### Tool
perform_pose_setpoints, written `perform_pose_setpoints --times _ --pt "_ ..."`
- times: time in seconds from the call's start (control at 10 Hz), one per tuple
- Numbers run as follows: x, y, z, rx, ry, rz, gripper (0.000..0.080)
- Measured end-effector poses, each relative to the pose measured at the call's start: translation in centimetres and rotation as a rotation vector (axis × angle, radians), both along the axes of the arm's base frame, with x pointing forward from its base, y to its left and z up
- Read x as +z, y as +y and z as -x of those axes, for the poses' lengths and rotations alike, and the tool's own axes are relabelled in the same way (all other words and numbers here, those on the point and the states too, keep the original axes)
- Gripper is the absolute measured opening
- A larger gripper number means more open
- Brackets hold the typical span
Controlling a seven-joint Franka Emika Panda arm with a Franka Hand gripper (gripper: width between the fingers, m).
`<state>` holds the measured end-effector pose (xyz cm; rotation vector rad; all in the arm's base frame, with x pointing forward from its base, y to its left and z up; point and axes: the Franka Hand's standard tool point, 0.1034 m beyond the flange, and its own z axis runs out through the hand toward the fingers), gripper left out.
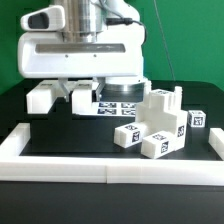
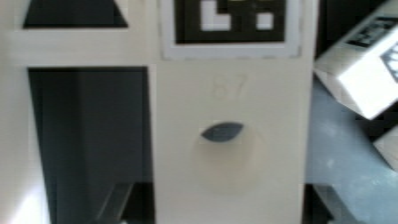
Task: Assemble chair
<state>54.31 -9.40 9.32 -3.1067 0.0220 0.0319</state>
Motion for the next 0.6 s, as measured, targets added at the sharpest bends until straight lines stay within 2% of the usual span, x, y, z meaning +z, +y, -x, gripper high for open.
perform_pose_setpoints --times 0.2,0.5,0.6 --pt "1.2 1.5 0.5 -0.062 -0.007 -0.011 0.0288" --pt "3.8 4.2 0.7 -0.144 0.004 -0.04 0.0288" --pt "4.0 4.4 0.3 -0.137 -0.001 -0.04 0.0288"
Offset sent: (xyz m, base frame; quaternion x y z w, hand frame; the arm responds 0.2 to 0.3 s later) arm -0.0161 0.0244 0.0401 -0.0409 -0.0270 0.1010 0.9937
